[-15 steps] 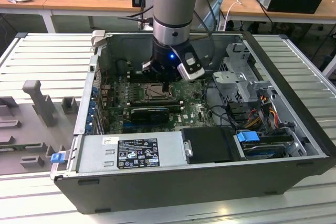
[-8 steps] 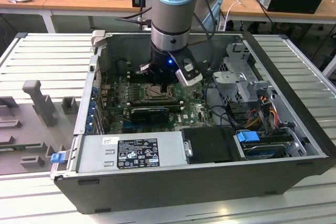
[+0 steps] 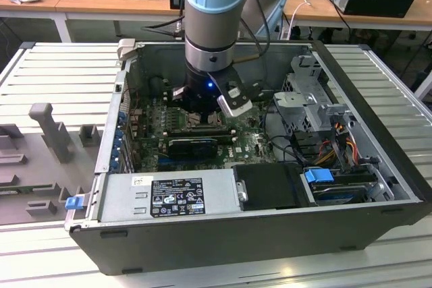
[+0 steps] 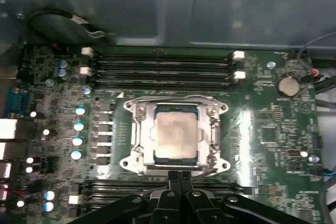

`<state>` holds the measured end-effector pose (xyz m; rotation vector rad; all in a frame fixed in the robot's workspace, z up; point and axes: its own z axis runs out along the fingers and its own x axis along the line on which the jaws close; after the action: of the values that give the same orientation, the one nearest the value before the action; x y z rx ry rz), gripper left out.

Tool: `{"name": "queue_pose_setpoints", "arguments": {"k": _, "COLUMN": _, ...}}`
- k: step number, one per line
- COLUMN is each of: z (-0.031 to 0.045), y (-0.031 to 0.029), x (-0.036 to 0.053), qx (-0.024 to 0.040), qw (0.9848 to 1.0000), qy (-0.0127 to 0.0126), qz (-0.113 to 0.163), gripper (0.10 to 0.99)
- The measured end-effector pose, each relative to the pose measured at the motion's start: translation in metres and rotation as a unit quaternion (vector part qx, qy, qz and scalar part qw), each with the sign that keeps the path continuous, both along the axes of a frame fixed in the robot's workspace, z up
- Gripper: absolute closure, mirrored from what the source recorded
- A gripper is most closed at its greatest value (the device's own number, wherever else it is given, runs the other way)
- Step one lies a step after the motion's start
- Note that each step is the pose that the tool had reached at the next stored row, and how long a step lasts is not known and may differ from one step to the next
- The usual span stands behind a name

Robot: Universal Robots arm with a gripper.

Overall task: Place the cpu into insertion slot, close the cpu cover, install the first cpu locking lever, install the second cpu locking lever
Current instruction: 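Install the second cpu locking lever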

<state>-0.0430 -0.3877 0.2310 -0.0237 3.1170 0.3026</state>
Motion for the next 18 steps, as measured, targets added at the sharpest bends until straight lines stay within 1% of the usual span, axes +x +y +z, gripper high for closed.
{"name": "queue_pose_setpoints", "arguments": {"k": 2, "z": -0.0018, "y": 0.0, "x": -0.006, "qx": 0.0, "qw": 1.0, "qy": 0.0003, "qz": 0.0, "gripper": 0.98}}
{"name": "queue_pose_setpoints", "arguments": {"k": 5, "z": -0.0086, "y": 0.0, "x": -0.0082, "qx": 0.0002, "qw": 1.0, "qy": 0.0016, "qz": 0.0, "gripper": 0.98}}
{"name": "queue_pose_setpoints", "arguments": {"k": 9, "z": -0.0099, "y": -0.0006, "x": -0.0156, "qx": 0.0041, "qw": 1.0, "qy": 0.0017, "qz": 0.0, "gripper": 0.98}}
{"name": "queue_pose_setpoints", "arguments": {"k": 11, "z": -0.0102, "y": -0.0013, "x": -0.0188, "qx": 0.0083, "qw": 1.0, "qy": 0.0017, "qz": 0.0, "gripper": 0.98}}
{"name": "queue_pose_setpoints", "arguments": {"k": 13, "z": -0.0105, "y": -0.0027, "x": -0.0205, "qx": 0.0143, "qw": 0.9999, "qy": 0.0017, "qz": 0.001, "gripper": 0.98}}
{"name": "queue_pose_setpoints", "arguments": {"k": 14, "z": -0.0107, "y": -0.0045, "x": -0.0212, "qx": 0.0185, "qw": 0.9998, "qy": 0.0017, "qz": 0.001, "gripper": 0.98}}
{"name": "queue_pose_setpoints", "arguments": {"k": 16, "z": -0.0112, "y": -0.0075, "x": -0.0226, "qx": 0.0231, "qw": 0.9997, "qy": 0.0018, "qz": 0.004, "gripper": 0.98}}
{"name": "queue_pose_setpoints", "arguments": {"k": 18, "z": -0.0117, "y": -0.0101, "x": -0.0248, "qx": 0.0307, "qw": 0.9995, "qy": 0.0018, "qz": 0.007, "gripper": 0.98}}
